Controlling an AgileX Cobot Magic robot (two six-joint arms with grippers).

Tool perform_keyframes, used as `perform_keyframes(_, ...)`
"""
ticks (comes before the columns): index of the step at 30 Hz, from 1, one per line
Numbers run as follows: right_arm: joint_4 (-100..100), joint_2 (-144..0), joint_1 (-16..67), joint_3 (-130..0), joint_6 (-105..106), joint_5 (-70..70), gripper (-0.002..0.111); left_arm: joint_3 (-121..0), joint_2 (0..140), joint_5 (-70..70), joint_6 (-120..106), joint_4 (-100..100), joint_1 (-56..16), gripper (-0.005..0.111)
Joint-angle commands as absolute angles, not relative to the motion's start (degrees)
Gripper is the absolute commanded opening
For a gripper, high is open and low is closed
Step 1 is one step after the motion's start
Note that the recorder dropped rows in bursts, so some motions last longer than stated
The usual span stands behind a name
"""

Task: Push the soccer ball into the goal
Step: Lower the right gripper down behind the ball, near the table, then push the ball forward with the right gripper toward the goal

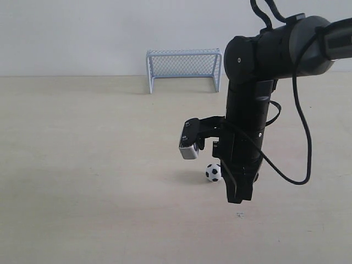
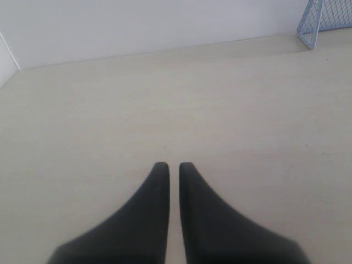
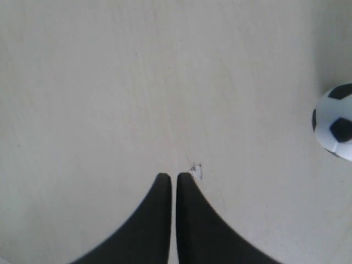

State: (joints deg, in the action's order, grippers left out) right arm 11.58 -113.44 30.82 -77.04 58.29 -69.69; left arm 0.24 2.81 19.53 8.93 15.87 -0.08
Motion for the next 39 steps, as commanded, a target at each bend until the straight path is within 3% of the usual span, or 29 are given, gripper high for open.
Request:
perform_keyframes(1, 12.8, -113.2, 31.0, -77.4, 58.4, -70.0, 0.0, 0.0, 3.1, 19.3, 9.5, 15.9, -0.5, 0.006)
perform_keyframes(7, 14.4, -113.2, 31.0, -77.4, 58.0, -70.0, 0.0, 0.0, 3.1, 19.3, 9.5, 15.9, -0.5, 0.006)
perform_keyframes(22, 8.6, -113.2, 31.0, -77.4, 80.5, -70.0, 0.0, 0.0, 3.1, 19.3, 9.5, 15.9, -0.5, 0.006)
perform_keyframes(39, 7.1, -117.9, 31.1, -80.3, 77.7, -65.1, 0.0, 0.0, 3.1, 19.3, 9.5, 15.9, -0.5, 0.006)
